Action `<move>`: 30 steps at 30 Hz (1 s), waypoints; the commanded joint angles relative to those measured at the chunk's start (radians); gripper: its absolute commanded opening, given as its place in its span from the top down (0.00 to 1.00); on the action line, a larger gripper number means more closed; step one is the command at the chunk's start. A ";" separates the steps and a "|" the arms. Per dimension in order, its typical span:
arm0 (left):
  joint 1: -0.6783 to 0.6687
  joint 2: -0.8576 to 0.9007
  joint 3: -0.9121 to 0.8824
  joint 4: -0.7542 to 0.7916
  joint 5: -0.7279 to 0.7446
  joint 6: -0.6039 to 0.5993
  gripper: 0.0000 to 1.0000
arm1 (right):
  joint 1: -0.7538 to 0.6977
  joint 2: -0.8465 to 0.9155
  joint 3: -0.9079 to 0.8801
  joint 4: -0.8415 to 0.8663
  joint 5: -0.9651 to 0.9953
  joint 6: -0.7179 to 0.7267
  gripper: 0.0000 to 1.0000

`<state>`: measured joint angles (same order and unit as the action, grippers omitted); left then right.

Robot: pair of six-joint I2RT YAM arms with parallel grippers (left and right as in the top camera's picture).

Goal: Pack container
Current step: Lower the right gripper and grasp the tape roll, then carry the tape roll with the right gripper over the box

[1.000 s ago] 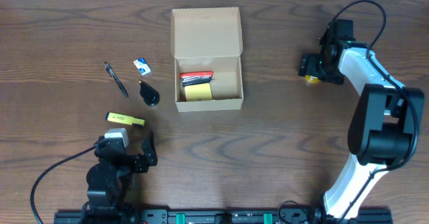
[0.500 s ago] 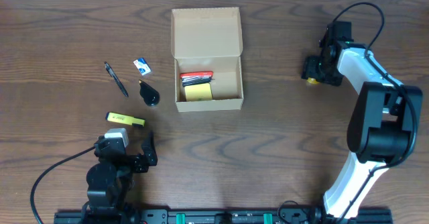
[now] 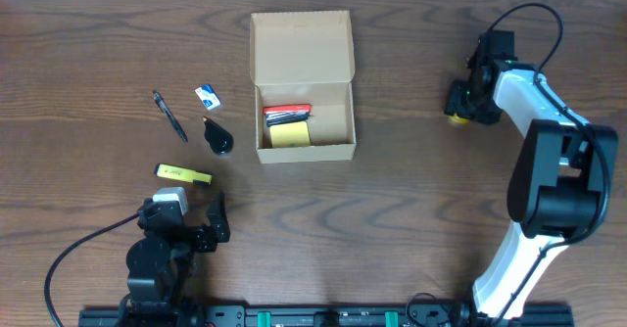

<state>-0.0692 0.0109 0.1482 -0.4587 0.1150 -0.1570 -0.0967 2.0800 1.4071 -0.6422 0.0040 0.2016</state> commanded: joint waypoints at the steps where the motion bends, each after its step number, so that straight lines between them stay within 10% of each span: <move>1: -0.004 -0.007 -0.018 0.003 -0.014 0.003 0.05 | 0.005 0.026 0.064 0.003 -0.098 0.012 0.87; 15: -0.004 -0.007 -0.018 0.003 -0.014 0.003 0.05 | 0.190 0.026 0.604 -0.203 -0.221 -0.068 0.99; 30: -0.004 -0.007 -0.018 0.003 -0.014 0.003 0.05 | 0.544 0.026 0.669 -0.196 -0.210 -0.078 0.99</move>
<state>-0.0692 0.0109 0.1482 -0.4587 0.1150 -0.1574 0.4076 2.1075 2.0617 -0.8337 -0.2062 0.1249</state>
